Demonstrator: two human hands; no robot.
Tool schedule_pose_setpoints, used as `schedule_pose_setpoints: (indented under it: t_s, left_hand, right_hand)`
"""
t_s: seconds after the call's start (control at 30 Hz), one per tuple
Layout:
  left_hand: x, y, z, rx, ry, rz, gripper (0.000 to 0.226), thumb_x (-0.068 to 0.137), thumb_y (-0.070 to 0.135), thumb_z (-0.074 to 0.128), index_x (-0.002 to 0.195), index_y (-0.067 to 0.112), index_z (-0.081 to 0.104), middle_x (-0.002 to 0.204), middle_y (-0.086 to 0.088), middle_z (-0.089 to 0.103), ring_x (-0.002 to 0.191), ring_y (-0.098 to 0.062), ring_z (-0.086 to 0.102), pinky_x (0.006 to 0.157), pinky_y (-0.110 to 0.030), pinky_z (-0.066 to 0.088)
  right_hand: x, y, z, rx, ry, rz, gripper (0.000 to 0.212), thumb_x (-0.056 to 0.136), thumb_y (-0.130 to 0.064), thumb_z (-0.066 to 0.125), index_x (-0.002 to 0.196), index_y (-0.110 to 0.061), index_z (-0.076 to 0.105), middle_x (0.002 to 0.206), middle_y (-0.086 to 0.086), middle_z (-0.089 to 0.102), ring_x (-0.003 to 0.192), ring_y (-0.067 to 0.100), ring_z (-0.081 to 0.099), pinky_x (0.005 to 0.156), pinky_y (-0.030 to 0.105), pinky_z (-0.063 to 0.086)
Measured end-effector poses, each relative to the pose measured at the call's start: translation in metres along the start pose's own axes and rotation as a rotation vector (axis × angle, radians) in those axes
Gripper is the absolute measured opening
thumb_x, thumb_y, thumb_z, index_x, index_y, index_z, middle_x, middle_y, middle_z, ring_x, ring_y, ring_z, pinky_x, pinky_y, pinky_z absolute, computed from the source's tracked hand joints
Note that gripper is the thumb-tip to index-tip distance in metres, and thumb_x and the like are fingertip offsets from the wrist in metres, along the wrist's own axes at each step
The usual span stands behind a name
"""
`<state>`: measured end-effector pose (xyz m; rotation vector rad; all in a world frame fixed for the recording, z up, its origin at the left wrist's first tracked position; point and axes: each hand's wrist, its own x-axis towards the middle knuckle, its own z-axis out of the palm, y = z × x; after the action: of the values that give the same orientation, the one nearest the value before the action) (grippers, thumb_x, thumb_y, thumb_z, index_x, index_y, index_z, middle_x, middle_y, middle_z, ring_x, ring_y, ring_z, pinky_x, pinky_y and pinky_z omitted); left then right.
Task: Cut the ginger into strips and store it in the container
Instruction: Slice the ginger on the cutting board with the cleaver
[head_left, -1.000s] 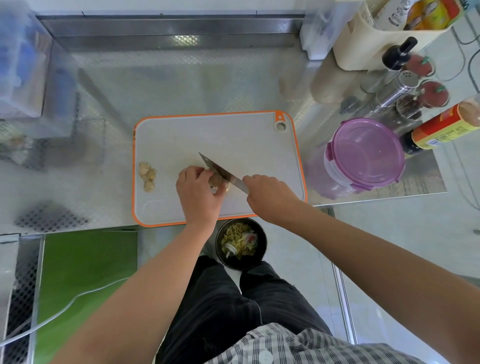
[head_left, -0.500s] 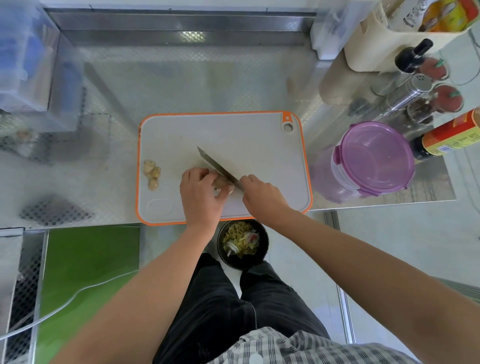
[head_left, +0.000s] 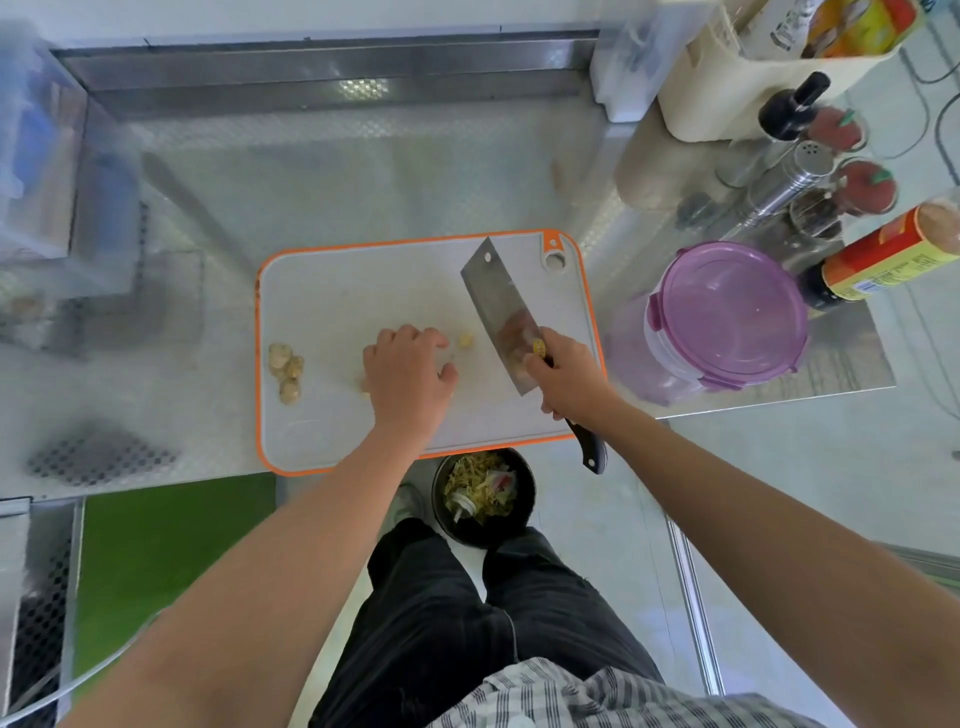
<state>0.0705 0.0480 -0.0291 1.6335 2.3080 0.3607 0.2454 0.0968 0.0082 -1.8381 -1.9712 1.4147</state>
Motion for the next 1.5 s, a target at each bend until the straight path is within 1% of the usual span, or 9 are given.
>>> schedule_pose_setpoints:
  t_s: [0.17, 0.3, 0.43, 0.77, 0.9, 1.03, 1.27, 1.37, 1.5]
  left_hand:
    - [0.025, 0.013, 0.006, -0.048, -0.097, 0.064, 0.037, 0.086, 0.021, 0.063, 0.123, 0.022, 0.062, 0.104, -0.005, 0.061, 0.099, -0.028, 0.055, 0.083, -0.038, 0.042]
    - [0.036, 0.019, 0.013, 0.002, -0.136, 0.163, 0.016, 0.085, 0.007, 0.059, 0.094, 0.014, 0.071, 0.093, -0.010, 0.058, 0.085, -0.032, 0.058, 0.068, -0.035, 0.042]
    - [0.044, 0.009, 0.011, 0.006, -0.120, 0.196, 0.011, 0.084, 0.007, 0.060, 0.088, 0.008, 0.070, 0.089, -0.013, 0.061, 0.080, -0.035, 0.059, 0.069, -0.039, 0.046]
    - [0.038, -0.097, -0.026, 0.111, 0.090, -0.041, 0.017, 0.082, 0.002, 0.059, 0.096, -0.001, 0.068, 0.097, -0.024, 0.058, 0.090, -0.043, 0.054, 0.079, -0.050, 0.046]
    - [0.014, -0.088, -0.027, -0.106, 0.016, 0.273, 0.038, 0.079, 0.028, 0.060, 0.112, 0.009, 0.066, 0.111, -0.014, 0.057, 0.104, -0.032, 0.051, 0.092, -0.040, 0.040]
    - [0.002, -0.072, -0.019, 0.069, -0.254, 0.512, 0.053, 0.071, 0.032, 0.068, 0.121, 0.019, 0.062, 0.110, -0.005, 0.059, 0.104, -0.028, 0.053, 0.084, -0.039, 0.043]
    - [-0.011, -0.048, -0.015, -0.029, -0.099, -0.130, 0.051, 0.080, 0.046, 0.069, 0.109, 0.007, 0.051, 0.103, -0.010, 0.055, 0.091, -0.032, 0.056, 0.071, -0.038, 0.041]
    - [-0.011, -0.044, -0.009, -0.155, -0.103, -0.249, 0.058, 0.080, 0.051, 0.066, 0.114, 0.008, 0.045, 0.101, -0.009, 0.059, 0.089, -0.031, 0.059, 0.077, -0.038, 0.044]
    - [-0.015, -0.040, -0.005, -0.380, -0.146, -0.333, 0.056, 0.085, 0.053, 0.060, 0.122, 0.016, 0.039, 0.083, -0.005, 0.066, 0.055, -0.022, 0.067, 0.079, -0.039, 0.052]
  right_hand:
    - [0.003, 0.012, -0.002, 0.095, 0.031, 0.046, 0.021, 0.095, -0.014, 0.041, 0.075, -0.020, 0.038, 0.062, 0.005, 0.046, 0.042, 0.020, 0.054, 0.040, 0.029, 0.044]
    - [0.008, 0.015, -0.006, 0.161, 0.044, 0.082, 0.011, 0.094, -0.014, 0.041, 0.097, -0.010, 0.051, 0.063, 0.005, 0.050, 0.040, 0.014, 0.053, 0.039, 0.026, 0.043]
    - [0.010, 0.013, -0.004, 0.191, 0.022, 0.073, 0.008, 0.094, -0.014, 0.044, 0.091, -0.009, 0.050, 0.058, 0.005, 0.050, 0.041, 0.016, 0.054, 0.042, 0.030, 0.046]
    - [0.011, -0.013, 0.021, 0.313, -0.095, 0.065, 0.018, 0.098, -0.021, 0.040, 0.085, -0.014, 0.050, 0.054, 0.010, 0.052, 0.040, 0.018, 0.048, 0.042, 0.027, 0.040]
    - [0.009, -0.015, 0.025, 0.296, -0.060, 0.074, 0.021, 0.098, -0.023, 0.040, 0.081, -0.016, 0.049, 0.055, 0.013, 0.054, 0.035, 0.014, 0.047, 0.041, 0.026, 0.040]
    - [0.003, -0.013, 0.024, 0.274, -0.033, 0.085, 0.018, 0.095, -0.020, 0.041, 0.080, -0.012, 0.047, 0.055, 0.013, 0.054, 0.035, 0.012, 0.048, 0.042, 0.026, 0.042]
    - [-0.015, -0.012, 0.021, 0.205, -0.018, 0.033, 0.017, 0.098, -0.018, 0.039, 0.092, -0.008, 0.051, 0.059, 0.007, 0.052, 0.032, 0.005, 0.048, 0.037, 0.022, 0.040]
    - [-0.022, -0.013, 0.026, 0.168, -0.035, 0.013, 0.018, 0.098, -0.019, 0.039, 0.084, -0.014, 0.049, 0.057, 0.008, 0.053, 0.031, 0.006, 0.047, 0.036, 0.023, 0.040]
    - [-0.027, -0.020, 0.034, 0.112, -0.078, -0.025, 0.020, 0.099, -0.020, 0.039, 0.087, -0.008, 0.048, 0.057, 0.009, 0.054, 0.029, 0.004, 0.046, 0.036, 0.020, 0.039]
